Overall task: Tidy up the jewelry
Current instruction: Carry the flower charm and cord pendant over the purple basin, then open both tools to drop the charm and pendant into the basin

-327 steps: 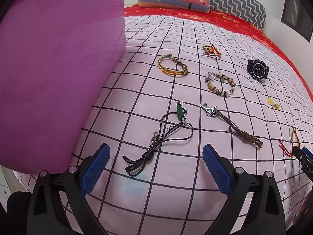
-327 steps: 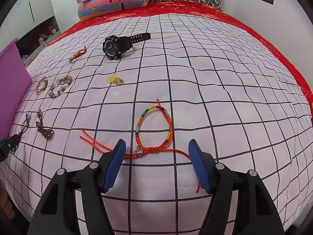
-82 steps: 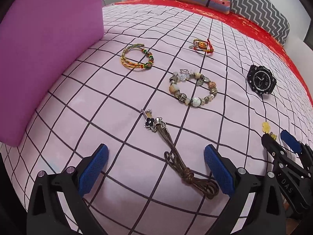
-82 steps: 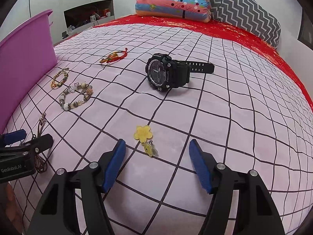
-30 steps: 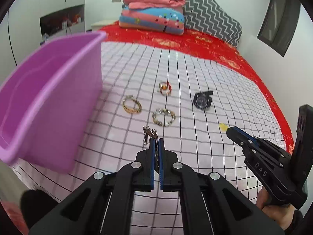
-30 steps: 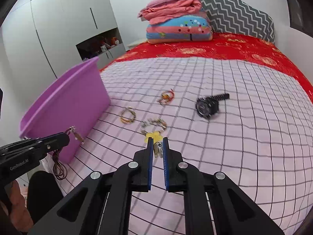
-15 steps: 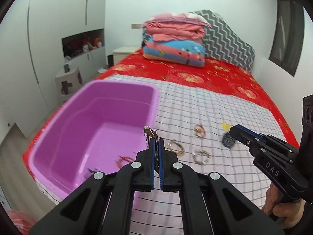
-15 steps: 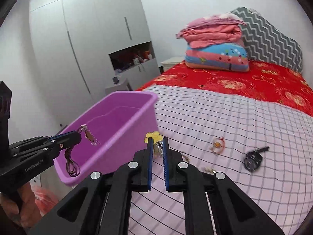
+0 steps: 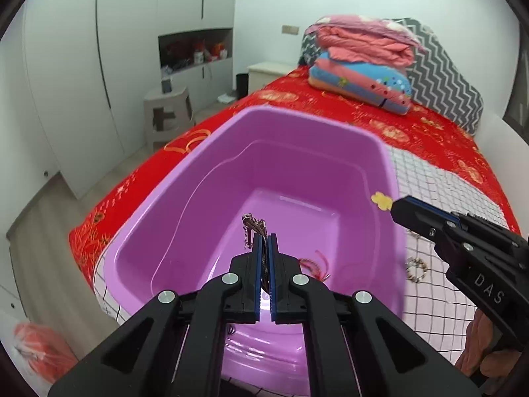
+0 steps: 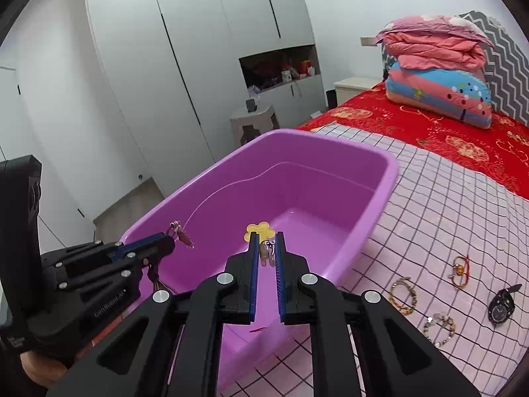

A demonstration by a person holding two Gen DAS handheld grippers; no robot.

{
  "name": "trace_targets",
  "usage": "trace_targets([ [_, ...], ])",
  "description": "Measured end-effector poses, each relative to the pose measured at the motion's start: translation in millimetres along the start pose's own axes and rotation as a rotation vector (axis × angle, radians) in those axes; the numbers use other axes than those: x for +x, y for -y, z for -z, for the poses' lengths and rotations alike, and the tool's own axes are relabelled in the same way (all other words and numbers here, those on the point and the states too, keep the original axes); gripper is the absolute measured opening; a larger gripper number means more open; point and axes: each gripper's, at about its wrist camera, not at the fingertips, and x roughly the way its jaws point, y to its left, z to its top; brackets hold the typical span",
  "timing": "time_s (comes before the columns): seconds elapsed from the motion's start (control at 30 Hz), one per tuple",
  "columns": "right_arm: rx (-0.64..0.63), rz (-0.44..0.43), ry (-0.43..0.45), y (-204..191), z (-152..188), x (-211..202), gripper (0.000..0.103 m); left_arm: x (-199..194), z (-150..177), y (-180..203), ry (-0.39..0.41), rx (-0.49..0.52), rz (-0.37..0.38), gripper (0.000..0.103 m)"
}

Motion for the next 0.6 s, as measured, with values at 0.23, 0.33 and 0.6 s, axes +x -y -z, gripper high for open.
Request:
trace_targets([
  [0.23,-0.031,0.013,-0.069,-13.5,3.0,34.2,0.009,23.1,8.1,-18.6,-0.045,-0.046,-0.014,0.005],
  [0.33,-0.041,0.026,-0.084,-17.2,2.4,43.1,0.009,30.6,8.1,-22.6,-0.055,-0.053,-0.03,0.005],
  [0.6,-0.048,0.06,-0.103,-15.6,-1.0,53.7,0.009,38.1,8.0,-30.4,-0.069,-0.07,-0.058,0.006],
])
